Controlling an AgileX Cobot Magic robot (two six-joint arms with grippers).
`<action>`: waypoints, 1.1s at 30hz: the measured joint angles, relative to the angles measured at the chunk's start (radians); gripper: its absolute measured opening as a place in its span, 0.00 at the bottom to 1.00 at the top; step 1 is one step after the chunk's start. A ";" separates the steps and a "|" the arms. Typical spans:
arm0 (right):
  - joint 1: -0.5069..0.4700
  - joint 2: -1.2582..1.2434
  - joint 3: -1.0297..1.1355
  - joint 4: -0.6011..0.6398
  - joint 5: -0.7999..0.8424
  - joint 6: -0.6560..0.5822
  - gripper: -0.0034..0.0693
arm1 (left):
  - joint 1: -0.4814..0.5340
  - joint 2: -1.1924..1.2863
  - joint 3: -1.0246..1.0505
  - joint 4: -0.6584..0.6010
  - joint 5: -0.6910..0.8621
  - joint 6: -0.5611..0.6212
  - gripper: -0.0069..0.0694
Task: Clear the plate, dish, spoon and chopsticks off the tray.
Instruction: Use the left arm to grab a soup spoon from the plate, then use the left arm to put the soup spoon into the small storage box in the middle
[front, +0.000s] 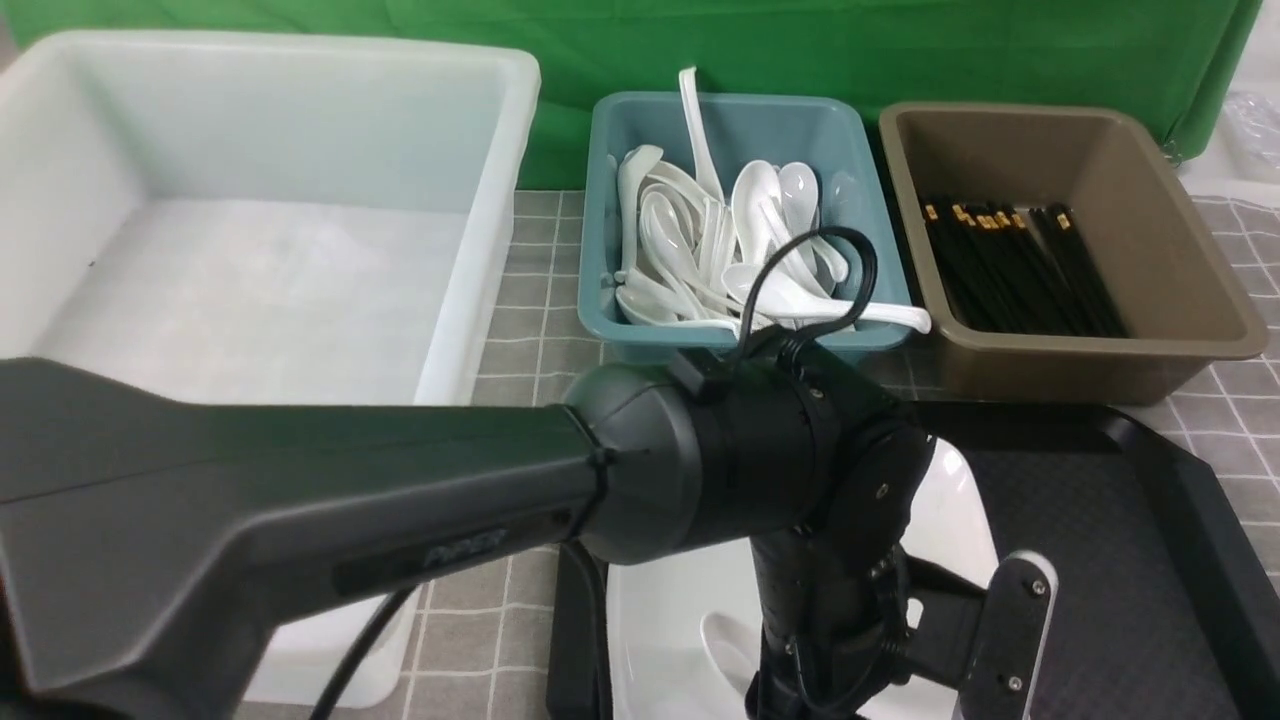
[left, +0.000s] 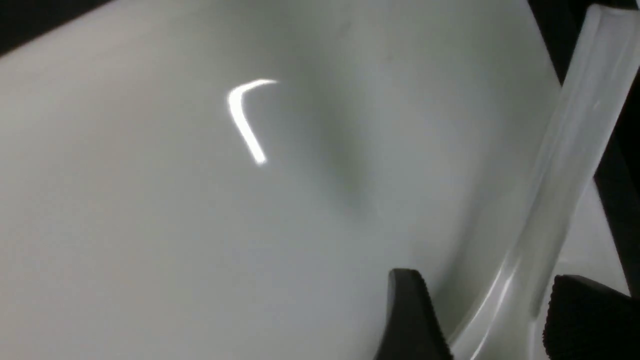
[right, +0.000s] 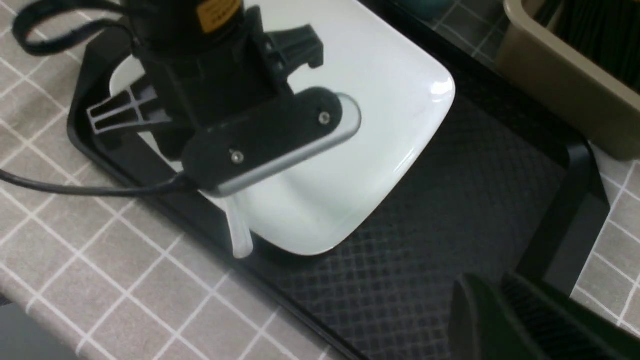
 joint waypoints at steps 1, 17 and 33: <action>0.000 0.000 0.000 0.000 0.000 0.000 0.18 | 0.000 0.010 0.000 -0.022 0.010 0.032 0.55; 0.000 0.000 0.000 0.001 -0.001 0.001 0.21 | 0.002 0.051 -0.007 -0.025 -0.041 0.104 0.35; 0.000 0.000 0.000 -0.074 -0.022 0.053 0.23 | 0.115 -0.096 -0.237 0.242 -0.245 -0.595 0.26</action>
